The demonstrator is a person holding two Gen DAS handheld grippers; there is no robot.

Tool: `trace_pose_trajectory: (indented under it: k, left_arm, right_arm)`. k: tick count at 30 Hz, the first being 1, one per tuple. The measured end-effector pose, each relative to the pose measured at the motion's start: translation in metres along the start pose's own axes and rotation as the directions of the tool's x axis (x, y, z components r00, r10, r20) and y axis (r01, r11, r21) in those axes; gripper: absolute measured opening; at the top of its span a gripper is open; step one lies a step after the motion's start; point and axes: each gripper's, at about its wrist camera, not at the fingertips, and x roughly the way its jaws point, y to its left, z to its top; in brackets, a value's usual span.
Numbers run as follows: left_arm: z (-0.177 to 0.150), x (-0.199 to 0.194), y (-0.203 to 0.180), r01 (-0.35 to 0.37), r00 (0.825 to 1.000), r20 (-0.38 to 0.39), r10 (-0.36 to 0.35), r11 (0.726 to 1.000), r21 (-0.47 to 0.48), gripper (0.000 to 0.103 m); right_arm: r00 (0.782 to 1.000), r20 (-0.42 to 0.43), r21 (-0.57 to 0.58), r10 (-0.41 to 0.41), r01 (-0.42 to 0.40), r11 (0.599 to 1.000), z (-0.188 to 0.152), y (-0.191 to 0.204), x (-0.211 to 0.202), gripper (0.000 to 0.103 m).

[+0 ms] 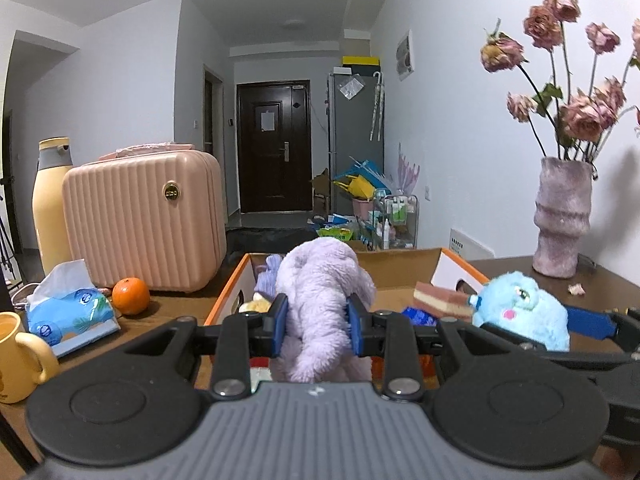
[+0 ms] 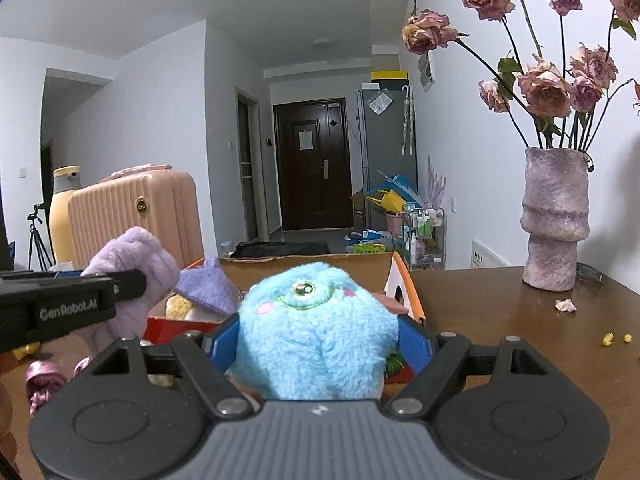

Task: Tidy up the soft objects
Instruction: 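Carry the headband in the left tool while the right tool carries the plush toward the box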

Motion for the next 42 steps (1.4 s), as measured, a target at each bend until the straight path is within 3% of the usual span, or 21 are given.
trace_pose_trajectory:
  k: [15, 42]
  left_arm:
    - [0.025, 0.056, -0.001, 0.002, 1.000, 0.015, -0.001, 0.998, -0.065, 0.030]
    - [0.040, 0.140, 0.007, -0.043, 0.999, -0.008, 0.043, 0.997, -0.056, 0.030]
  right_arm:
    - [1.000, 0.024, 0.019, -0.004, 0.004, 1.000, 0.022, -0.007, 0.057, 0.080]
    - [1.000, 0.015, -0.021, 0.005, -0.005, 1.000, 0.049, -0.007, 0.145, 0.080]
